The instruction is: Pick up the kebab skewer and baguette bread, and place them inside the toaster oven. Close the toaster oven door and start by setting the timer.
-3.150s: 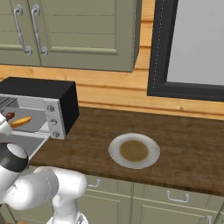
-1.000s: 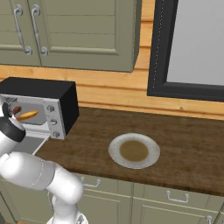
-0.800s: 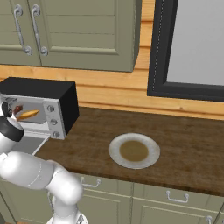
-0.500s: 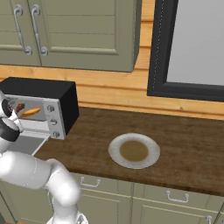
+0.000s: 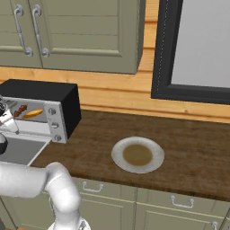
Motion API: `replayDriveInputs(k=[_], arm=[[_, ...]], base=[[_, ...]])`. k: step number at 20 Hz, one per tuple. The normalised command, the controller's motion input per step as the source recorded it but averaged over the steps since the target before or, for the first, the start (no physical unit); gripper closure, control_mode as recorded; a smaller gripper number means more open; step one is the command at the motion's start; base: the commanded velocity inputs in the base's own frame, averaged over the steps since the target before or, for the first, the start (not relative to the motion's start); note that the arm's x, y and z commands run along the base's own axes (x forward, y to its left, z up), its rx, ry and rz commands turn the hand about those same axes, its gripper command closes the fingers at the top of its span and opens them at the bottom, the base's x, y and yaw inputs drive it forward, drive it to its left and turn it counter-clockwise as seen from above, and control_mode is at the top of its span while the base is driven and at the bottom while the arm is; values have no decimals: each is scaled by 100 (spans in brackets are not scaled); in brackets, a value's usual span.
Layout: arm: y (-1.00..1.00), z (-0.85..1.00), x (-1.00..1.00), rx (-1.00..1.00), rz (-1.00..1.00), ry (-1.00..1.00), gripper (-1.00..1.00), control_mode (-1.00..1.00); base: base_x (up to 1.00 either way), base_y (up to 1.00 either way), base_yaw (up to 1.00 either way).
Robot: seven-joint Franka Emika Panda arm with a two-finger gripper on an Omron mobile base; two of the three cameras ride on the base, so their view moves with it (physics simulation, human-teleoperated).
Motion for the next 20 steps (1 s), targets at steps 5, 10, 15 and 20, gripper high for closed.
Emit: replayDriveInputs(k=[5,10,15,20], arm=[[-1,0,-100,0,3,0,-100,-100],[-19,0,-100,0,8,0,-100,-100],[-17,-10,-100,0,12,4,-100,-100],[-3,-13,-100,0,9,10,-100,-100]], base=[[0,0,0],[0,0,0],[0,0,0],[0,0,0]])
